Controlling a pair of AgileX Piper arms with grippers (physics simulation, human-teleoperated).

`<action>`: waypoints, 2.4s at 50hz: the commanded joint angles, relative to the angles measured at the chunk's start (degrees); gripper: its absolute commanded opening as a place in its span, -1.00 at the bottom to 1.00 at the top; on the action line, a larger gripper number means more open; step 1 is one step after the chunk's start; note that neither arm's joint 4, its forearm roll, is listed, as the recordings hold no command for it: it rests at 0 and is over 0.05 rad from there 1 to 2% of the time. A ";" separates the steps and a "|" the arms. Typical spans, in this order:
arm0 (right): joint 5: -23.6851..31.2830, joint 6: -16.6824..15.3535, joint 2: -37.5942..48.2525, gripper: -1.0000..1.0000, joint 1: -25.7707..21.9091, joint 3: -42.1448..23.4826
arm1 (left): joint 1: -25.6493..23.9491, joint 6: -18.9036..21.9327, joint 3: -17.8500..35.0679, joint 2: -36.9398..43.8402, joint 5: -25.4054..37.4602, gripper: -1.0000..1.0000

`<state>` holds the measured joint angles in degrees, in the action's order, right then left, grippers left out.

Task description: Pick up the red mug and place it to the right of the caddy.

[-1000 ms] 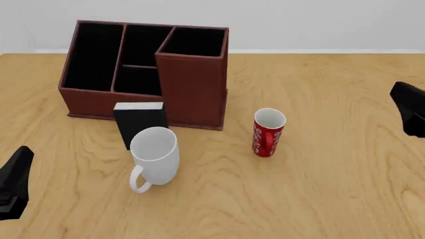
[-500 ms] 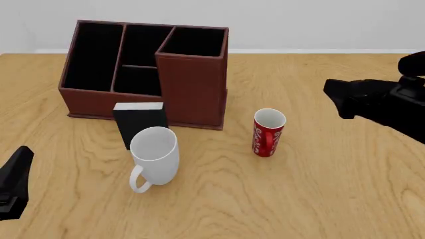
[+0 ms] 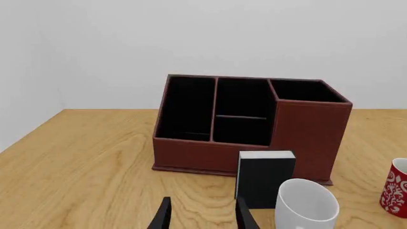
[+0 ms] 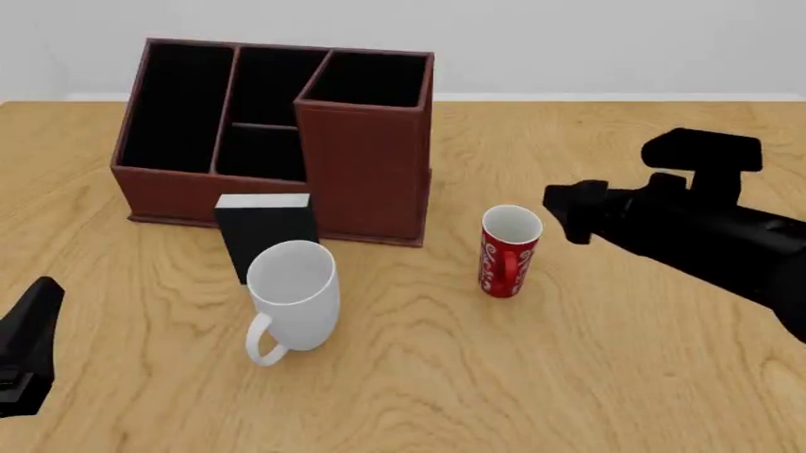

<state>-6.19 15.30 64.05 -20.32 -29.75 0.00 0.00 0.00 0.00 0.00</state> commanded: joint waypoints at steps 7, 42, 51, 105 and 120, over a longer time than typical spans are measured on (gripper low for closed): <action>-4.49 3.29 8.19 1.00 -2.60 -0.57 | 0.00 0.00 0.00 0.00 0.00 1.00; -9.31 5.32 15.87 1.00 -3.53 2.62 | 0.00 0.00 0.00 0.00 0.00 1.00; -10.02 5.67 16.47 1.00 -4.90 2.40 | 0.00 0.00 0.00 0.00 0.00 1.00; -13.34 10.09 24.72 1.00 -6.94 1.43 | 0.00 0.00 0.00 0.00 0.00 1.00; -11.93 7.19 20.55 -1.00 -4.81 2.93 | 0.00 0.00 0.00 0.00 0.00 1.00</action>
<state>-19.30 24.88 86.85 -26.83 -27.99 0.00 0.00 0.00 0.00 0.00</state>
